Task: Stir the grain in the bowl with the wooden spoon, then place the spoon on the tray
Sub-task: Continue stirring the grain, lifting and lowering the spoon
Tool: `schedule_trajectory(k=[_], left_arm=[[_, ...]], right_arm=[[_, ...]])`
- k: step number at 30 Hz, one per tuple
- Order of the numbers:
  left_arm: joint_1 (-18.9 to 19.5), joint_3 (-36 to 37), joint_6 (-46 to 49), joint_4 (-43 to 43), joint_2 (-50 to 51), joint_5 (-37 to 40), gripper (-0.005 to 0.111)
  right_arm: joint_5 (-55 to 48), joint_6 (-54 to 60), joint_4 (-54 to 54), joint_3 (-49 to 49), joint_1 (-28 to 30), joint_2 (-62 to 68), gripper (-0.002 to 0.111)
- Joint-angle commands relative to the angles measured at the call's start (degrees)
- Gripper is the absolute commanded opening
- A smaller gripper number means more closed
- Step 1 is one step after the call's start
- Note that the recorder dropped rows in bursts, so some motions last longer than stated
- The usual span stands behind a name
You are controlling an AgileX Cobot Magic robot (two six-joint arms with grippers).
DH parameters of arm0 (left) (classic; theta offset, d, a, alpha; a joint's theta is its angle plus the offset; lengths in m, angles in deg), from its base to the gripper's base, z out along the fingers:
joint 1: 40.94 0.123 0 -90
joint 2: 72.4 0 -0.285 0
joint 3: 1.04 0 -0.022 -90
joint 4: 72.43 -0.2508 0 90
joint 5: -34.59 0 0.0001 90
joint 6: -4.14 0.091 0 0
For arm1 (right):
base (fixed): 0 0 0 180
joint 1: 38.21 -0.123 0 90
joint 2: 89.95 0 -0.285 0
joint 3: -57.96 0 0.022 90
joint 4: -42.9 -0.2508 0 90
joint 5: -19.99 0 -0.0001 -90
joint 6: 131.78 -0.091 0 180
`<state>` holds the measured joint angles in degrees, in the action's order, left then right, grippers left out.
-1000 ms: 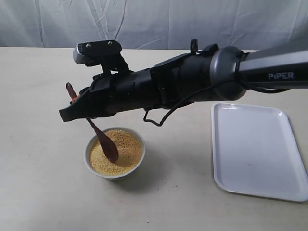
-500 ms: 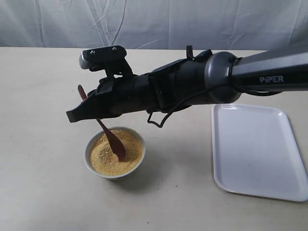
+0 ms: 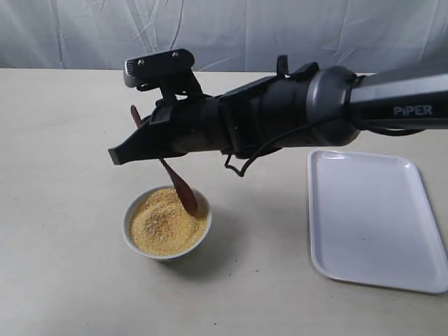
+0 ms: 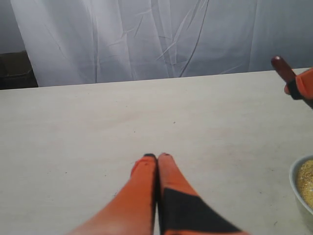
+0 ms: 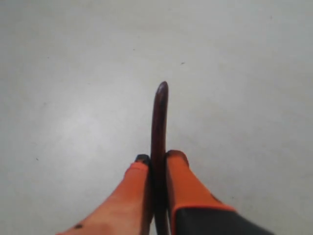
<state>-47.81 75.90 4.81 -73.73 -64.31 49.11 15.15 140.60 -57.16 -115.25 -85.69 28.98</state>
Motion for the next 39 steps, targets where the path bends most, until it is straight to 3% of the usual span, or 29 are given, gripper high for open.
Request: schedule_trajectory(k=[1,8,20,39], left_arm=[[0.0,0.3,-0.1,0.0,-0.3,-0.7,0.000],[0.0,0.3,-0.1,0.0,-0.3,-0.7,0.000],[0.0,0.3,-0.1,0.0,-0.3,-0.8,0.000],[0.0,0.3,-0.1,0.0,-0.3,-0.8,0.000]], right_arm=[[-1.1,0.6,0.1,-0.3,0.2,2.6,-0.001],[-11.4,0.5,0.1,-0.9,0.1,4.3,-0.001],[-15.7,-1.0,0.1,-2.4,0.0,-0.6,-0.001],[-5.8,-0.9,0.1,-2.4,-2.5,4.4,-0.001]])
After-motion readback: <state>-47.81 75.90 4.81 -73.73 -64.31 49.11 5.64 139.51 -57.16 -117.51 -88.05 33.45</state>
